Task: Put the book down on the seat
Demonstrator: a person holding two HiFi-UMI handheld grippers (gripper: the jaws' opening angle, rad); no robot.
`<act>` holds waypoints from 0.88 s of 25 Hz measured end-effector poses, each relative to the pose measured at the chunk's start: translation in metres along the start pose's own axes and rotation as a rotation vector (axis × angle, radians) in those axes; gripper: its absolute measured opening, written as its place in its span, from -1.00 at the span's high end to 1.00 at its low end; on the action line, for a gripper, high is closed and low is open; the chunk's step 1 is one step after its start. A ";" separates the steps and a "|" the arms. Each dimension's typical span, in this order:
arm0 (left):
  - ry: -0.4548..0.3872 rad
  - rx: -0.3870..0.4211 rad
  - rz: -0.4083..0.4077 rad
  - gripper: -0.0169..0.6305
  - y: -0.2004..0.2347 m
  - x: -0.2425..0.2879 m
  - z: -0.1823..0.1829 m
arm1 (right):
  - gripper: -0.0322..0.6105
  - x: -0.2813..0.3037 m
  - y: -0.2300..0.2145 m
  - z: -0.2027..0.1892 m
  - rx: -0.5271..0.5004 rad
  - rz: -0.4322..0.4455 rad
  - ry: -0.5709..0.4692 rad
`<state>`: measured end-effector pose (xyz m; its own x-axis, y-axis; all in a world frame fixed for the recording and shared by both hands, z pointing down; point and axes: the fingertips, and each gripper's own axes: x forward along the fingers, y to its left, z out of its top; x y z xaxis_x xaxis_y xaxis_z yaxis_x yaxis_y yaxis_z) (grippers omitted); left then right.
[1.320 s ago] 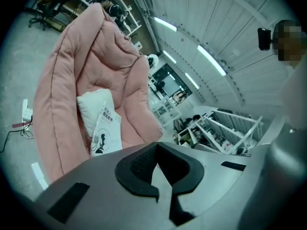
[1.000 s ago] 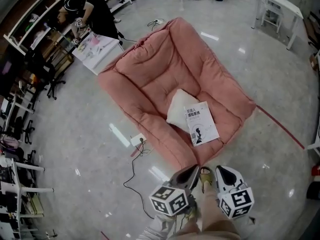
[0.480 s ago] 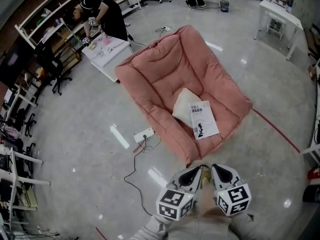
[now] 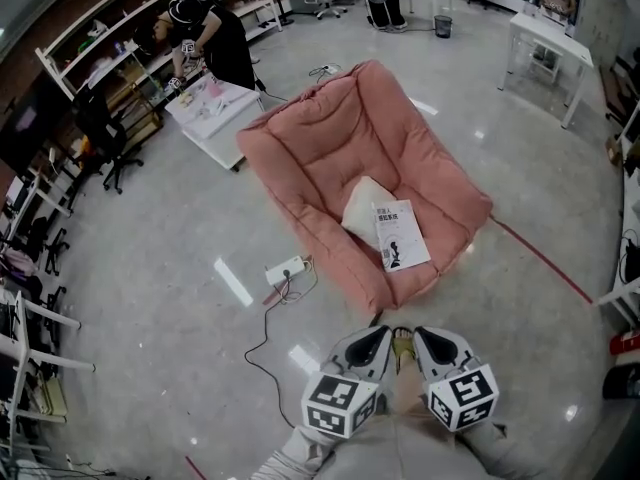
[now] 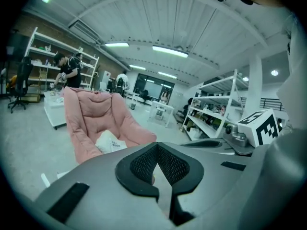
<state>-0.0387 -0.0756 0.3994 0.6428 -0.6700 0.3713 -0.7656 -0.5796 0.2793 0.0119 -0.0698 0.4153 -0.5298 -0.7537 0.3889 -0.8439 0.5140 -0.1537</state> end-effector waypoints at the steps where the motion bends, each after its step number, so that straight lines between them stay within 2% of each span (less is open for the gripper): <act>1: -0.003 0.013 0.006 0.92 -0.001 -0.002 0.001 | 0.89 -0.001 0.001 0.001 -0.011 -0.009 -0.002; 11: -0.024 0.047 0.014 0.93 -0.007 -0.009 0.010 | 0.89 -0.012 -0.003 0.022 -0.018 -0.061 -0.048; 22: -0.020 0.045 0.010 0.93 -0.003 -0.010 0.008 | 0.89 -0.011 0.002 0.020 -0.019 -0.060 -0.048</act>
<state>-0.0425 -0.0708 0.3874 0.6360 -0.6846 0.3561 -0.7701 -0.5929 0.2354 0.0143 -0.0688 0.3922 -0.4817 -0.8020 0.3532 -0.8730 0.4741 -0.1141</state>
